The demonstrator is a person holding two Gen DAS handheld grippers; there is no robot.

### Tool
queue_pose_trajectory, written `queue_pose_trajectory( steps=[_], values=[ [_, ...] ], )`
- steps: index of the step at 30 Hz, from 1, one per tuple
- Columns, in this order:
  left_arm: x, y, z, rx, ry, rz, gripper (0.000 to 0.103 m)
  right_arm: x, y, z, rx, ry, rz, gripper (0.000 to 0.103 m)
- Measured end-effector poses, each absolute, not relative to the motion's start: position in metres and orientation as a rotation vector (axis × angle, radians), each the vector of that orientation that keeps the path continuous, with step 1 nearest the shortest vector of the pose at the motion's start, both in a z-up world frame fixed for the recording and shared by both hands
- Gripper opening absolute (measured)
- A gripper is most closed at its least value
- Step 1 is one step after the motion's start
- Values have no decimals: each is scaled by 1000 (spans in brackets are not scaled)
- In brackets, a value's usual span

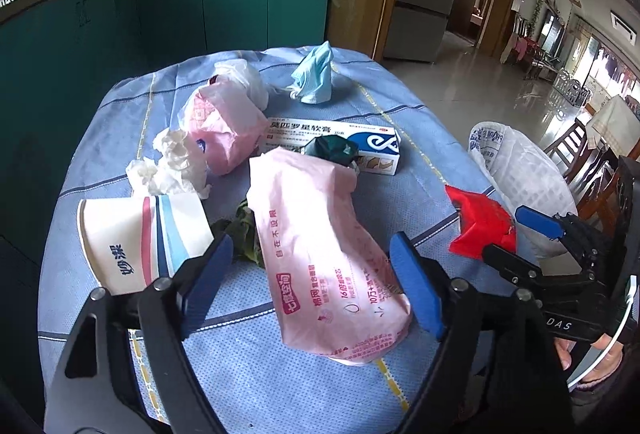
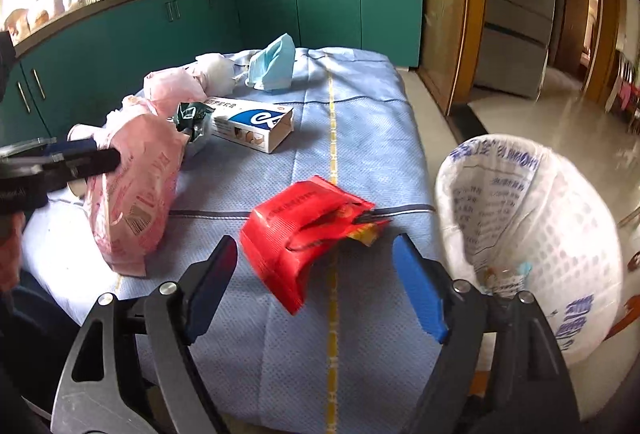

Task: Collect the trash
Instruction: 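Grasp the pink plastic bag with the left gripper and lift it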

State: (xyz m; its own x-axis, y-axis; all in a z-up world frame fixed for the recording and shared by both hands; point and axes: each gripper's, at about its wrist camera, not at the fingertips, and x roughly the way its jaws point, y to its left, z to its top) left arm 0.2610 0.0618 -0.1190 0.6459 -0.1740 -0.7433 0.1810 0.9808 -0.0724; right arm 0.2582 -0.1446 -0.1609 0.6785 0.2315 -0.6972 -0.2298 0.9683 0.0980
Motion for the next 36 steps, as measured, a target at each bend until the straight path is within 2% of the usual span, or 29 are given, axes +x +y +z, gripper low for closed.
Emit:
queue_pose_trajectory(
  steps=[6,7,12,17,20,22,26,27,33,36],
  values=[
    [270,47,-138,50,921,-177,79,270,-131,-167,3,804,252,79],
    [271,47,-139,51,928,-178,69,272,-129,-168,-1,807,243,79],
    [269,45,-138,56,919,-197,44,278,-126,-171,-7,810,224,79],
    [264,50,-126,39,868,-214,38,281,-124,-173,-24,803,205,79],
    [260,51,-118,45,825,-227,37,280,-122,-173,-40,795,203,69],
    [257,50,-114,48,804,-232,36,281,-122,-175,-43,798,200,56],
    [252,51,-107,50,762,-224,35,279,-119,-176,-57,798,205,50],
    [251,52,-107,50,754,-220,35,278,-118,-175,-60,792,213,36],
    [242,56,-91,37,658,-219,35,268,-117,-162,-77,747,229,24],
    [237,60,-83,20,608,-222,35,262,-117,-153,-90,718,233,23]
  ],
)
